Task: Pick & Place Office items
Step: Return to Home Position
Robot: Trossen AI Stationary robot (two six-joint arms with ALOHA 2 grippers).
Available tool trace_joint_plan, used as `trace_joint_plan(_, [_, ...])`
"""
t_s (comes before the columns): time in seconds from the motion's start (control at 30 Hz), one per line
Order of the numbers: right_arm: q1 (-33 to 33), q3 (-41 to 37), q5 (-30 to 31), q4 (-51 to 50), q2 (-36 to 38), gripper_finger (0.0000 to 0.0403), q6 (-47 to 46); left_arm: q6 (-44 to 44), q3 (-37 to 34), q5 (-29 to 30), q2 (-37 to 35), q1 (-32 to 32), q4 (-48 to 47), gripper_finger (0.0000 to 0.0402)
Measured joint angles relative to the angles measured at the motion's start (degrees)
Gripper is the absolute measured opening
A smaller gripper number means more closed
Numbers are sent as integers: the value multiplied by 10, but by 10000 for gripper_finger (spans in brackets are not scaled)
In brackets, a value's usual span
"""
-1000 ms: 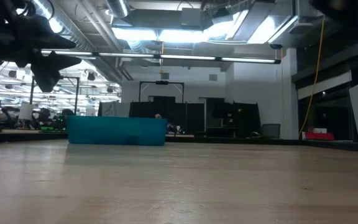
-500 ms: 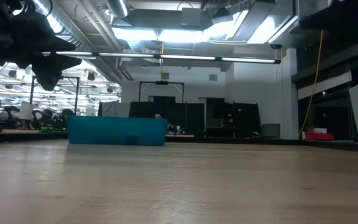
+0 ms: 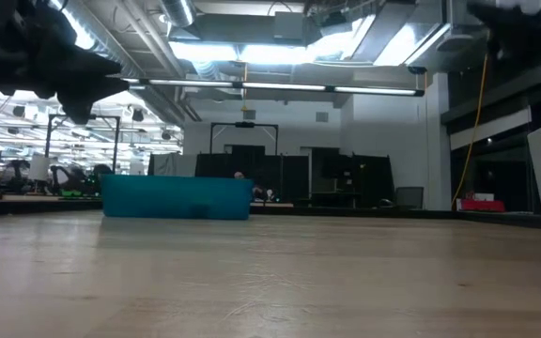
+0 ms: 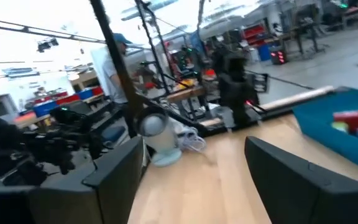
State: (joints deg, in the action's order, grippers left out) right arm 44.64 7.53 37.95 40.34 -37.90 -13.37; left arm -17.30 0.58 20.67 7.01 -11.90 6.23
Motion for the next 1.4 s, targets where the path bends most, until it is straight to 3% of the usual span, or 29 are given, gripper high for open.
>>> trace_joint_plan(0.23, [-21,-69,13,-2,5,284,-56,-4,0,-135,0,0,-3,145])
trace_joint_plan(0.43, [-37,-67,61,-70,4,284,-57,-15,0,-130,0,0,-8,145])
trace_joint_plan(0.7, [-60,-67,64,-203,4,284,-107,-15,0,-129,0,0,-8,145])
trace_joint_plan(0.93, [-68,-67,125,-276,4,284,-99,-15,0,-131,0,1,-21,145])
trace_joint_plan(1.1, [-68,-66,7,-273,4,284,-162,-16,0,-140,7,11,-43,145])
trace_joint_plan(1.4, [-68,-66,-190,-311,31,284,-160,-16,0,-206,11,54,-56,145])
